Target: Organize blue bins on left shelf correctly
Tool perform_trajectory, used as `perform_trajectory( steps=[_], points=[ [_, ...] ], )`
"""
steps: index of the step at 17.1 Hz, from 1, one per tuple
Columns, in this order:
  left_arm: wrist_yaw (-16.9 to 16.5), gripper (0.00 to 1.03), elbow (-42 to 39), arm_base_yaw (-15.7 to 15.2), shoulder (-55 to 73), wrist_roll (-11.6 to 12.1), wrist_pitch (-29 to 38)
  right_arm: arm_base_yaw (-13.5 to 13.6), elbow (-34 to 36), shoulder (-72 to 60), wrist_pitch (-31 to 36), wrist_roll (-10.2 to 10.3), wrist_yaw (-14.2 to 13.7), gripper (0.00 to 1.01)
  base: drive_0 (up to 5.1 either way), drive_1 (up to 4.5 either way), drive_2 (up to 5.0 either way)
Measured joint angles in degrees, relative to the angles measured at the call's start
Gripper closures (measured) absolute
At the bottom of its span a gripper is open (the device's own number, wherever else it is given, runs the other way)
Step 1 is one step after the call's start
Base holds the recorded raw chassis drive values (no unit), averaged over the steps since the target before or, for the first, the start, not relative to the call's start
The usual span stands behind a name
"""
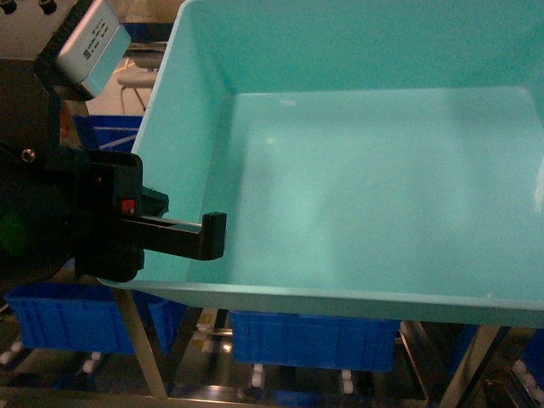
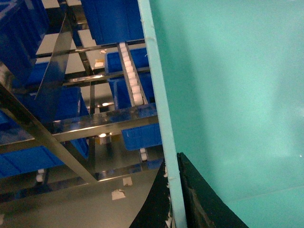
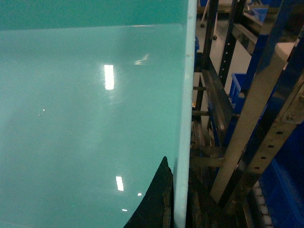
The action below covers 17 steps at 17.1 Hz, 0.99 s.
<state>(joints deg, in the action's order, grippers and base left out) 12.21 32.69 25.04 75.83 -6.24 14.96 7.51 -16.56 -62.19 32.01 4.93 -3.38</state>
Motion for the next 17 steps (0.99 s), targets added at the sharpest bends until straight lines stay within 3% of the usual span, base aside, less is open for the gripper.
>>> perform_trajectory(
  steps=[3,7,13,17],
  points=[
    [-1.9,1.01,0.9,-2.1,3.9,-0.7,-0.2,0.7,0.0,-5.7,3.4,0.2,0.0,0.99,0.0,0.0,0.0],
    [-4.9,1.01,3.5,-5.0,10.6,-0.6,-1.2,2.7,-0.8,-16.5,8.0,2.1,-1.4,0.99,0.0,0.0,0.0],
    [-9.1,1.01,17.0,-10.1,27.0,3.9,2.6,4.7,-13.9,-36.3,13.9,3.2,-5.5,0.99,0.0,0.0,0.0],
    [-8.9,1.01,18.5,-10.6,28.7,4.4,2.3,5.2,-15.3,-38.1,13.8,3.1,-6.0,0.99,0.0,0.96,-1.0]
  ],
)
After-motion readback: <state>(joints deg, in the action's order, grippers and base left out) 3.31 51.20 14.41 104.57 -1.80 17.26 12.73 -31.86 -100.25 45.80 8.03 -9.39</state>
